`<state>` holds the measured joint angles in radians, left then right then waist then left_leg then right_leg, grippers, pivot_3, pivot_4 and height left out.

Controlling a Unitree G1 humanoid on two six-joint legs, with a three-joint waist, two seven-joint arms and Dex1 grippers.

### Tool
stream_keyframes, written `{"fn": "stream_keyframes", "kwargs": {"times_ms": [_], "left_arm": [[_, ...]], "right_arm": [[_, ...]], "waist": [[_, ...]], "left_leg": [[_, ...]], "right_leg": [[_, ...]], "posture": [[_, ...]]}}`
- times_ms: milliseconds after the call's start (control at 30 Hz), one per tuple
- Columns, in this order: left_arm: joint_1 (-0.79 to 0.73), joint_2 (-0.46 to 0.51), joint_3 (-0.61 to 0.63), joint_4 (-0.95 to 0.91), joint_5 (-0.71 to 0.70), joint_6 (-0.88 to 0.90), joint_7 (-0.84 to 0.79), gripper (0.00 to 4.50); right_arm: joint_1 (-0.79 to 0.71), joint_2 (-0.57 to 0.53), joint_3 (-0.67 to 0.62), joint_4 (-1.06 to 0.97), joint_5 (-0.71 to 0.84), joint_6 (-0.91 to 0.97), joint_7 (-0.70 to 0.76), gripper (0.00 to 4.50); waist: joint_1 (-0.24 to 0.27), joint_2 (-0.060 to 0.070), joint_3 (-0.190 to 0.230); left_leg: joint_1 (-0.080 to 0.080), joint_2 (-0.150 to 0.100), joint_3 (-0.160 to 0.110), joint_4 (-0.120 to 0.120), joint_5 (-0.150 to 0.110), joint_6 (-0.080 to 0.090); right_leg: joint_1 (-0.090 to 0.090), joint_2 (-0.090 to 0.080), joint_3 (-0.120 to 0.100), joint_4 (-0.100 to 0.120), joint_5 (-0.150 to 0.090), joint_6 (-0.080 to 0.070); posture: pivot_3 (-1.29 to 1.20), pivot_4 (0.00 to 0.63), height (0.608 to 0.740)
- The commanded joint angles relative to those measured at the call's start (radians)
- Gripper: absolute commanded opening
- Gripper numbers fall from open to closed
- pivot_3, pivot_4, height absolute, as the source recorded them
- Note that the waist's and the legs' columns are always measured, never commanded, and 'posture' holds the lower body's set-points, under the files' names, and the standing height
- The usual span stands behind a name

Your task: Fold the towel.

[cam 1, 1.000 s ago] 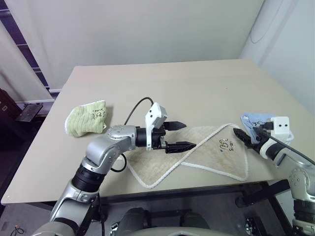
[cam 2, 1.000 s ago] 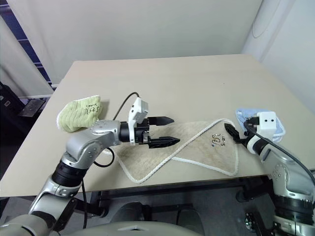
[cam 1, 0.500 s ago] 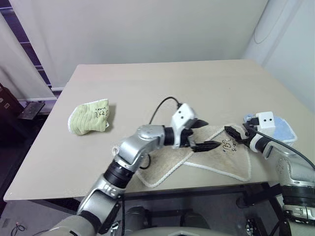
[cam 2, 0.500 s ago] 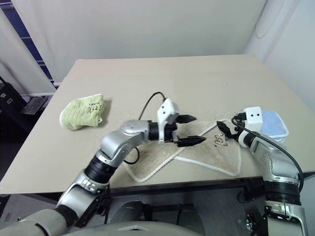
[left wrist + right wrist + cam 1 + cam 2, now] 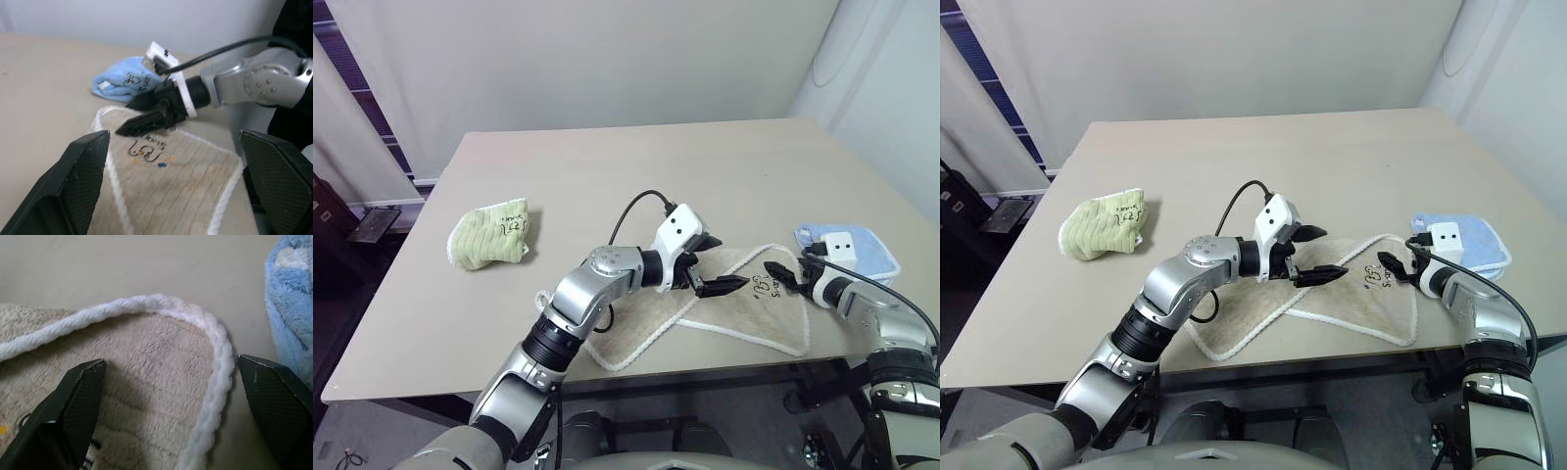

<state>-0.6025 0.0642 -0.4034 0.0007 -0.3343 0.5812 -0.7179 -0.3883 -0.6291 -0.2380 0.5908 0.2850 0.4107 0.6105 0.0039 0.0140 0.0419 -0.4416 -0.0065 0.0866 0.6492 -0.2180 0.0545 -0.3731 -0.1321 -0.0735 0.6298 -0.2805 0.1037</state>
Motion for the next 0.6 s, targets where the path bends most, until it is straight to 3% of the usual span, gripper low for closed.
{"fn": "stream_keyframes", "kwargs": {"times_ms": [33, 167, 600], "left_arm": [[-0.014, 0.002, 0.021, -0.018, 0.007, -0.014, -0.005, 4.47], [-0.014, 0.003, 0.025, -0.025, 0.007, -0.016, -0.003, 4.47], [-0.021, 0.011, 0.027, -0.015, 0.043, -0.026, 0.015, 4.5]], "right_arm": [[-0.078, -0.011, 0.01, 0.104, -0.027, -0.014, 0.011, 4.5], [-0.12, -0.02, 0.051, 0.169, -0.077, -0.051, 0.029, 4.5], [-0.133, -0.025, 0.107, 0.168, -0.148, -0.087, 0.02, 0.02]], "waist": [[-0.003, 0.0, 0.0], [-0.012, 0.0, 0.0], [-0.013, 0.0, 0.0]], "left_leg": [[0.0, 0.0, 0.0, 0.0, 0.0, 0.0], [0.0, 0.0, 0.0, 0.001, 0.0, 0.0], [0.0, 0.0, -0.001, 0.001, 0.0, 0.0]], "right_leg": [[0.0, 0.0, 0.0, 0.0, 0.0, 0.0], [0.0, 0.0, 0.0, 0.0, 0.002, -0.001], [0.001, -0.001, 0.0, -0.001, 0.002, -0.001]], "posture": [[0.0, 0.0, 0.721], [0.0, 0.0, 0.721], [0.0, 0.0, 0.721]]}}
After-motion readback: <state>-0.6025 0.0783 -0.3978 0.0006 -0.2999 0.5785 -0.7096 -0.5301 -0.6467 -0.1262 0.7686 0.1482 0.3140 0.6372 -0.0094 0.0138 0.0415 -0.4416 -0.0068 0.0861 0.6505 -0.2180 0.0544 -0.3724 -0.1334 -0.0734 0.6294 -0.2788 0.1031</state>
